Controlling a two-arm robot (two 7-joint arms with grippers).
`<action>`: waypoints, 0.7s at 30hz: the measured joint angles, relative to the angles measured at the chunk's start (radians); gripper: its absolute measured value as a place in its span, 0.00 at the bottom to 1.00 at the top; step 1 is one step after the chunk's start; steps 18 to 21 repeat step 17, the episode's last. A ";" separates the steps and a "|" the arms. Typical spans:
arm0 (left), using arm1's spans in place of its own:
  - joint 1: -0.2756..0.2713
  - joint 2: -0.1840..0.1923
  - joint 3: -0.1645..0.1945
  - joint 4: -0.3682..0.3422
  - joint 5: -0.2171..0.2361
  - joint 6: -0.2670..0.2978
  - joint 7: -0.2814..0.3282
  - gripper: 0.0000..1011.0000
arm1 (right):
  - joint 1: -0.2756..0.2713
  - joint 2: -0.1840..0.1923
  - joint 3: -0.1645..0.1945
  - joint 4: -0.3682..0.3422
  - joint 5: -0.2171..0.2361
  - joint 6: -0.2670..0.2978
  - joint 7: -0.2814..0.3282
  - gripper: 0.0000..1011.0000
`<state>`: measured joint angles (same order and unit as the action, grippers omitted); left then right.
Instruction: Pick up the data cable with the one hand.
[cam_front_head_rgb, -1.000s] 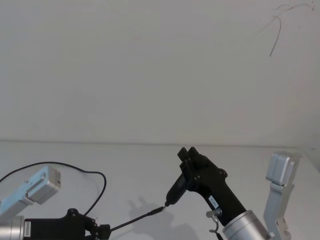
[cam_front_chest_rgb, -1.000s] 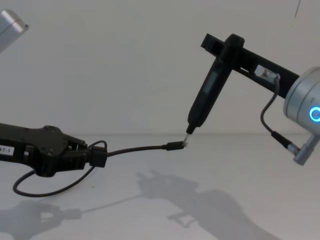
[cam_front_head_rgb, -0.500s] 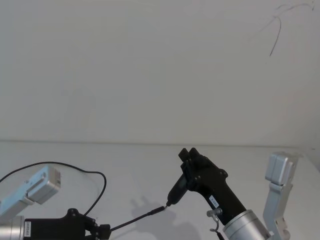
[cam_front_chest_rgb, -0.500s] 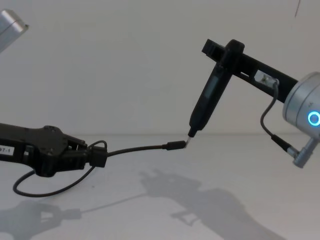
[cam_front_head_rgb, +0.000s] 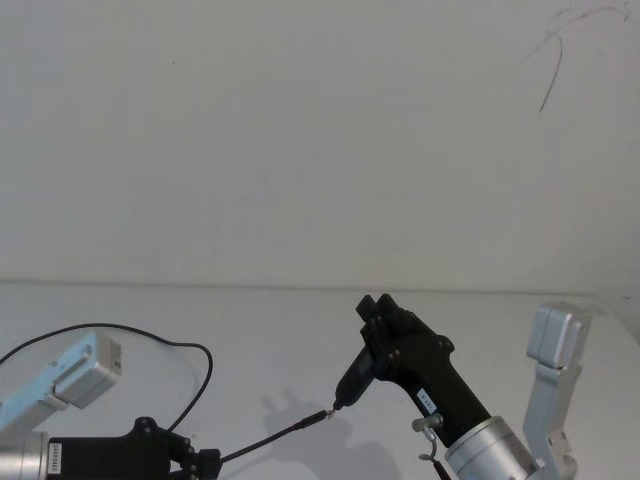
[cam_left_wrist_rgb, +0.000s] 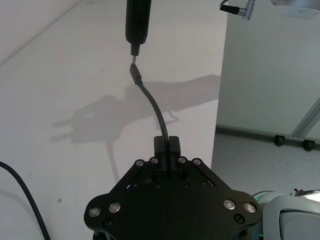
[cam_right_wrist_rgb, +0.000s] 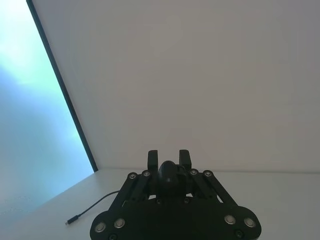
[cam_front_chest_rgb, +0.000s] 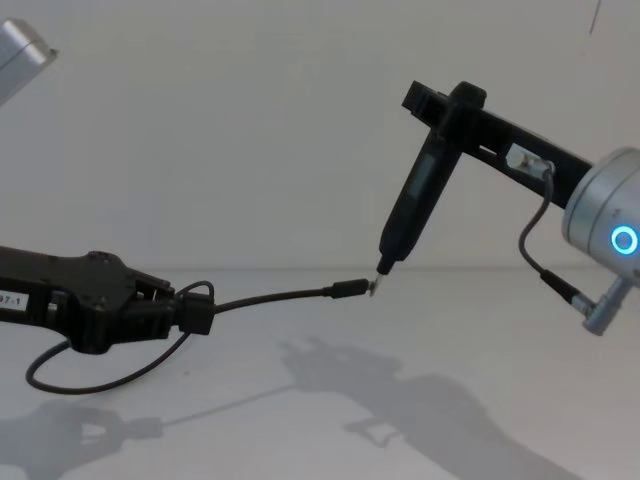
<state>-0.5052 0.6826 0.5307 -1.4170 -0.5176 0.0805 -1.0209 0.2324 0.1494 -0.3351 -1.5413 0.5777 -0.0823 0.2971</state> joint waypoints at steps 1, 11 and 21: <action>0.000 0.000 0.000 0.000 0.000 0.000 0.000 0.04 | 0.001 0.000 0.000 0.001 0.000 0.000 0.001 0.25; 0.000 0.000 0.000 0.000 0.000 0.000 0.000 0.04 | 0.007 0.002 -0.001 0.008 0.002 0.000 0.008 0.25; 0.000 0.000 0.000 0.000 0.000 0.000 0.000 0.04 | 0.009 0.003 -0.001 0.010 0.004 0.002 0.010 0.25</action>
